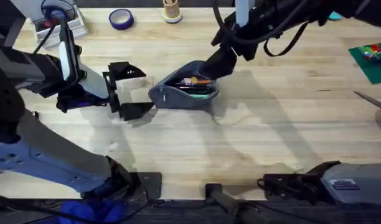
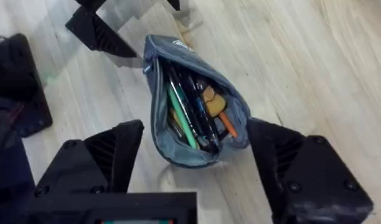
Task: Unzip the bag, pick up the pens from the table one at a time and place them inside, then zip the bag closed.
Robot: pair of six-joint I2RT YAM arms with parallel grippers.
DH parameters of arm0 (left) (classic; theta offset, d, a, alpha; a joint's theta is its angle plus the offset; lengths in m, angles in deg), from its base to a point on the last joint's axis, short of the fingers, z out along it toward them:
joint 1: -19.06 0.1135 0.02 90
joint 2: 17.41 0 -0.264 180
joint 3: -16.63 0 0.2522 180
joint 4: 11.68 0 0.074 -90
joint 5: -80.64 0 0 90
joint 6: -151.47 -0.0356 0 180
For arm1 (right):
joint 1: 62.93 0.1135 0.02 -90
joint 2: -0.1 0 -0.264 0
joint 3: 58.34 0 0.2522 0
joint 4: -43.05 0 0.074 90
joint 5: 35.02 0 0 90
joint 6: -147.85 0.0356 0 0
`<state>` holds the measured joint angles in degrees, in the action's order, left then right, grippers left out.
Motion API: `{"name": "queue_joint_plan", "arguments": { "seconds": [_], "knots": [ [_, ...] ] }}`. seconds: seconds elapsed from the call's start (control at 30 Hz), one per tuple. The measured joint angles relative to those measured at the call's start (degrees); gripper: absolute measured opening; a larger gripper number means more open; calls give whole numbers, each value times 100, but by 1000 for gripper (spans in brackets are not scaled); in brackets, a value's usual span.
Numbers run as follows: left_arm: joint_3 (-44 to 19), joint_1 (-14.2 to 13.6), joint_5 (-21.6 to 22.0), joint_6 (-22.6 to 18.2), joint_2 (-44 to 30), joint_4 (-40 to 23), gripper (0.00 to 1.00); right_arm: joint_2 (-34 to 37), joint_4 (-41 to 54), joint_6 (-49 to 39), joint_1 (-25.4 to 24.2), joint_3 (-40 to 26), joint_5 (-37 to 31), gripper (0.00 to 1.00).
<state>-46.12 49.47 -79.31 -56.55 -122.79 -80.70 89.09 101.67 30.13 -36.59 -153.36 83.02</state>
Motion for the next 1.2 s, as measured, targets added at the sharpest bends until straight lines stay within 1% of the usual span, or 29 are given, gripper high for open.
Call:
{"name": "queue_joint_plan", "arguments": {
  "seconds": [0.17,0.33,0.43,0.6,0.9,0.97,1.03,1.2],
  "knots": [
    [0,0,-71,0,0,-24,993,0,0,244,0,0,0,997],
    [13,0,-105,0,0,-177,993,0,0,421,0,0,0,998],
    [20,-1,-109,1,0,-275,993,0,0,679,0,0,2,997],
    [24,-7,-122,0,0,-323,993,0,2,1384,0,0,4,997],
    [26,-7,-122,0,0,-297,993,0,-28,2967,23,0,4,998],
    [26,-7,-122,0,0,-295,993,0,-61,3324,109,0,-29,998],
    [26,-7,-122,0,0,-295,993,0,-81,3657,278,0,-204,997],
    [26,-7,-122,0,0,-295,994,0,-122,4496,1061,0,-1033,998]
  ]
}}
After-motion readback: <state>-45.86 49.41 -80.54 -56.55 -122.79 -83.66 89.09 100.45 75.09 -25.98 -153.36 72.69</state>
